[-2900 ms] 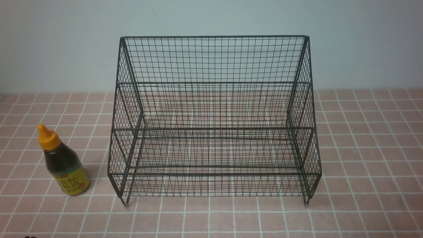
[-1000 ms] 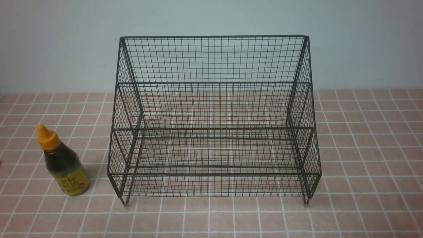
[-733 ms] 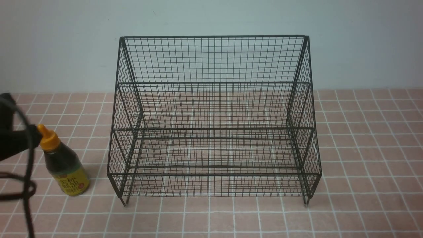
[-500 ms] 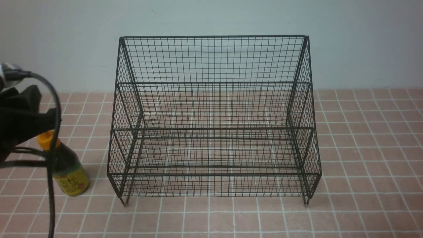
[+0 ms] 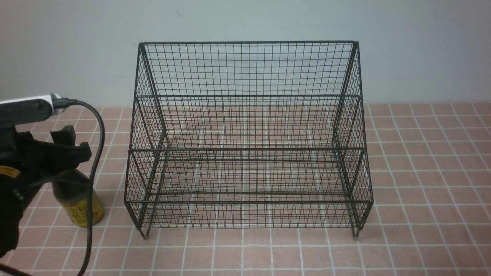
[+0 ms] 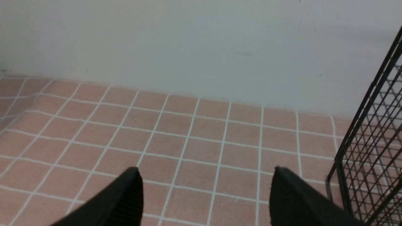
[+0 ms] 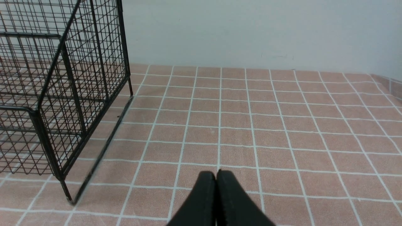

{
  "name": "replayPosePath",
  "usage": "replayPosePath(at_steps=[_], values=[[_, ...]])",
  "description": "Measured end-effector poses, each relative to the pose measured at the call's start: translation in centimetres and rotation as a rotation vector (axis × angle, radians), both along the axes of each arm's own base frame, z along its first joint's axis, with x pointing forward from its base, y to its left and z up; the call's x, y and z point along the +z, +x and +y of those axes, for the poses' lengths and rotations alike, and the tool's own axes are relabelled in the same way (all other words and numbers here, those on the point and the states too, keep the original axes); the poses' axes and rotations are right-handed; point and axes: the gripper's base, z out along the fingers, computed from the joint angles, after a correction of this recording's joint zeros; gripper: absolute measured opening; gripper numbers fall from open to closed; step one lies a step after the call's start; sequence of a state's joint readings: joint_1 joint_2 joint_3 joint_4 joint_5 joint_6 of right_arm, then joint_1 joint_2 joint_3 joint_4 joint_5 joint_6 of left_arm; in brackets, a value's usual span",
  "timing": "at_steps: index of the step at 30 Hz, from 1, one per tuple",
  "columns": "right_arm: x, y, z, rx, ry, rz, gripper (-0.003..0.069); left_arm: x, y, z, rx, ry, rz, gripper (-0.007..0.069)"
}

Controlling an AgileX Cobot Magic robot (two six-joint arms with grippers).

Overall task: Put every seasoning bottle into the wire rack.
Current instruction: Use the left arm to grab the condiment bottle closest to it, then use the left arm to put the condiment bottle back on the shelf

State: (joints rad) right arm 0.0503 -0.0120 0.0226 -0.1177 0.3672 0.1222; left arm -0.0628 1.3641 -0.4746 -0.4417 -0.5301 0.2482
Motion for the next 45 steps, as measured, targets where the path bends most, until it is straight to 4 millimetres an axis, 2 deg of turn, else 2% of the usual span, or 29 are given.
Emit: replayPosePath(at_steps=[8,12,14,18,23,29,30,33,35,36,39,40,45], values=[[0.0,0.0,0.0,0.0,0.0,0.0,-0.001,-1.3,0.5,0.0,0.001,0.003,0.052,0.0467],[0.0,0.0,0.0,0.0,0.0,0.0,-0.001,-1.4,0.5,0.0,0.0,0.002,0.056,0.0278],[0.0,0.0,0.0,0.0,0.0,0.0,-0.001,-1.4,0.6,0.0,-0.001,0.001,0.058,0.025],[0.0,0.0,0.0,0.0,0.0,0.0,-0.001,-1.4,0.5,-0.2,-0.022,0.009,0.071,0.0255],[0.0,0.0,0.0,0.0,0.0,0.0,-0.001,-0.3,-0.4,-0.6,-0.082,0.021,0.088,0.0255],[0.0,0.0,0.0,0.0,0.0,0.0,-0.001,5.0,-2.3,-1.0,-0.143,0.044,-0.042,0.0255],[0.0,0.0,0.0,0.0,0.0,0.0,-0.001,5.1,-2.4,-1.0,-0.147,0.044,-0.042,0.0255],[0.0,0.0,0.0,0.0,0.0,0.0,-0.001,9.3,-3.9,-1.3,-0.187,0.046,-0.127,0.0255],[0.0,0.0,0.0,0.0,0.0,0.0,-0.001,10.5,-4.4,-1.4,-0.2,0.042,-0.146,0.0255],[0.0,0.0,0.0,0.0,0.0,0.0,-0.001,12.3,-5.4,-1.6,-0.226,0.04,-0.169,0.0255],[0.0,0.0,0.0,0.0,0.0,0.0,-0.001,14.2,-6.4,-1.7,-0.248,0.038,-0.196,0.0255],[0.0,0.0,0.0,0.0,0.0,0.0,-0.001,15.7,-7.1,-1.9,-0.267,0.026,-0.215,0.0255],[0.0,0.0,0.0,0.0,0.0,0.0,-0.001,17.3,-8.1,-2.2,-0.288,-0.093,-0.221,0.0255]])
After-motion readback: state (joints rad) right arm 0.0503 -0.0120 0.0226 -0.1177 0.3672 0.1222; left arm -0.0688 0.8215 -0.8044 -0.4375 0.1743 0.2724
